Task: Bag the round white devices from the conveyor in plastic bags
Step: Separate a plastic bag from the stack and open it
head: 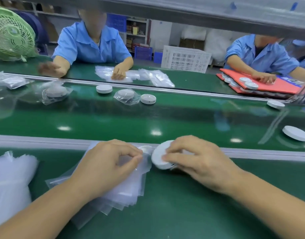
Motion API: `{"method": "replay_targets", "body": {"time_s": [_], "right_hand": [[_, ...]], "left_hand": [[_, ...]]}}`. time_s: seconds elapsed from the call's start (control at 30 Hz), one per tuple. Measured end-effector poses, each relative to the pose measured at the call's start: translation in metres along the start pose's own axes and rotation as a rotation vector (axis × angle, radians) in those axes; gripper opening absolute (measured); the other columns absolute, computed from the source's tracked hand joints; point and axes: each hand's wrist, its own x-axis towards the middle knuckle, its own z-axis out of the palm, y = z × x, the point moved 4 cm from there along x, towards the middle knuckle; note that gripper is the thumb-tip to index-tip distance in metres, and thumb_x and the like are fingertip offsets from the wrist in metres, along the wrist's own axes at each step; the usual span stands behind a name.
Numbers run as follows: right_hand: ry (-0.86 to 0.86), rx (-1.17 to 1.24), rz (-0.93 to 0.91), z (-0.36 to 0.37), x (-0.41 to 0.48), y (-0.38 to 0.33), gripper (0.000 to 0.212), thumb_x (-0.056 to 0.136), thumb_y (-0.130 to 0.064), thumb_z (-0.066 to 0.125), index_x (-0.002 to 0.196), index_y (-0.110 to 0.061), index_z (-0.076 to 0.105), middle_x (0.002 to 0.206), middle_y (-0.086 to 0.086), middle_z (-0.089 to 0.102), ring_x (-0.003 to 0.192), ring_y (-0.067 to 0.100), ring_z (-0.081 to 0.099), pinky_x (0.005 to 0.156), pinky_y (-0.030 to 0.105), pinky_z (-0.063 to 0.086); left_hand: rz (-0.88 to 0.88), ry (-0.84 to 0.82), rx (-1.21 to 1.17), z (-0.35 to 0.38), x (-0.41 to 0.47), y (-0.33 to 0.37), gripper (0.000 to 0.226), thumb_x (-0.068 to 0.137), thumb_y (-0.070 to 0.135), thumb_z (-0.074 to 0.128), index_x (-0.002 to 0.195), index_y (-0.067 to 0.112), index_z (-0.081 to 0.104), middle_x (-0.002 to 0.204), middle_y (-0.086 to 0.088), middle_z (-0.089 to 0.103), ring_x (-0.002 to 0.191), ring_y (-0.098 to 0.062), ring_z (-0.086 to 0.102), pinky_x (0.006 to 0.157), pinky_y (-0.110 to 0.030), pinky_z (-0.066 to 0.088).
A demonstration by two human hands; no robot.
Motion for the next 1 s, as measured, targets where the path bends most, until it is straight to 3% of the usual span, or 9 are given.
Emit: {"method": "replay_targets", "body": {"time_s": [0.13,0.27,0.37,0.47,0.53,0.63,0.8,0.9,1.0], "right_hand": [[0.176,0.238,0.107,0.008,0.009,-0.034,0.018,0.093,-0.023,0.075,0.106,-0.011,0.08,0.105,-0.001,0.074,0.098,0.017,0.07,0.085,0.03,0.057],[0.461,0.638,0.602,0.009,0.008,-0.031,0.023,0.071,-0.048,0.085,0.09,-0.038,0.077,0.1,-0.017,0.077,0.095,0.008,0.072,0.087,0.029,0.056],[0.312,0.793,0.637,0.019,0.014,-0.031,0.028,0.072,-0.064,0.081,0.093,-0.046,0.078,0.136,-0.015,0.066,0.139,0.004,0.049,0.11,0.036,0.042],[0.115,0.917,0.618,0.027,0.024,-0.03,0.025,0.072,-0.052,0.083,0.095,-0.042,0.08,0.114,-0.014,0.076,0.106,-0.004,0.067,0.088,0.018,0.051],[0.129,0.783,0.653,0.027,0.032,-0.018,0.018,0.074,-0.054,0.078,0.088,-0.042,0.079,0.087,-0.017,0.077,0.077,-0.002,0.068,0.07,0.011,0.048],[0.218,0.487,0.7,0.024,0.055,0.024,0.012,0.076,-0.056,0.073,0.085,-0.05,0.076,0.084,-0.025,0.072,0.084,0.006,0.063,0.072,0.015,0.044],[0.251,0.222,0.853,0.04,0.106,0.131,0.027,0.088,-0.014,0.077,0.076,-0.038,0.071,0.076,-0.025,0.067,0.075,-0.009,0.06,0.066,0.004,0.038],[-0.044,-0.003,0.98,0.07,0.122,0.181,0.026,0.096,-0.008,0.065,0.094,-0.033,0.072,0.103,-0.01,0.074,0.073,0.004,0.059,0.068,0.016,0.041],[-0.405,0.009,0.988,0.107,0.121,0.188,0.032,0.103,-0.014,0.051,0.123,-0.03,0.071,0.131,0.0,0.068,0.085,0.016,0.063,0.068,0.02,0.046]], "left_hand": [[0.03,-0.059,-0.17,0.006,-0.003,0.008,0.017,0.088,0.049,0.067,0.098,0.04,0.078,0.101,0.034,0.07,0.103,0.009,0.065,0.095,-0.026,0.052],[0.039,-0.17,-0.438,0.008,-0.004,0.024,0.057,0.067,0.052,0.086,0.12,0.05,0.064,0.116,0.028,0.069,0.11,0.004,0.064,0.089,-0.007,0.045],[0.082,0.085,-0.485,0.009,-0.002,0.03,0.038,0.078,0.032,0.082,0.111,0.043,0.066,0.11,0.02,0.072,0.107,-0.003,0.067,0.089,-0.013,0.05],[0.038,0.262,-0.578,0.009,-0.003,0.029,0.02,0.085,0.015,0.073,0.092,0.033,0.071,0.096,0.012,0.075,0.096,-0.008,0.072,0.084,-0.018,0.054],[0.01,0.268,-0.508,0.008,-0.002,0.026,0.022,0.088,0.021,0.072,0.1,0.039,0.068,0.106,0.016,0.072,0.105,-0.006,0.067,0.089,-0.018,0.051],[0.027,0.286,-0.192,-0.002,0.001,0.024,0.034,0.087,0.043,0.063,0.118,0.049,0.05,0.124,0.027,0.053,0.124,-0.003,0.05,0.097,-0.01,0.036],[0.156,0.002,0.213,0.001,0.004,0.017,0.015,0.082,0.044,0.054,0.093,0.043,0.064,0.105,0.034,0.06,0.112,0.005,0.05,0.095,-0.025,0.042],[0.188,-0.21,0.278,0.014,0.001,0.012,0.021,0.073,0.053,0.057,0.085,0.048,0.072,0.089,0.036,0.066,0.092,0.011,0.06,0.077,-0.021,0.051],[0.213,-0.239,0.313,0.026,0.002,0.013,0.025,0.064,0.064,0.055,0.078,0.056,0.073,0.086,0.041,0.064,0.083,0.015,0.062,0.061,-0.017,0.052]]}}
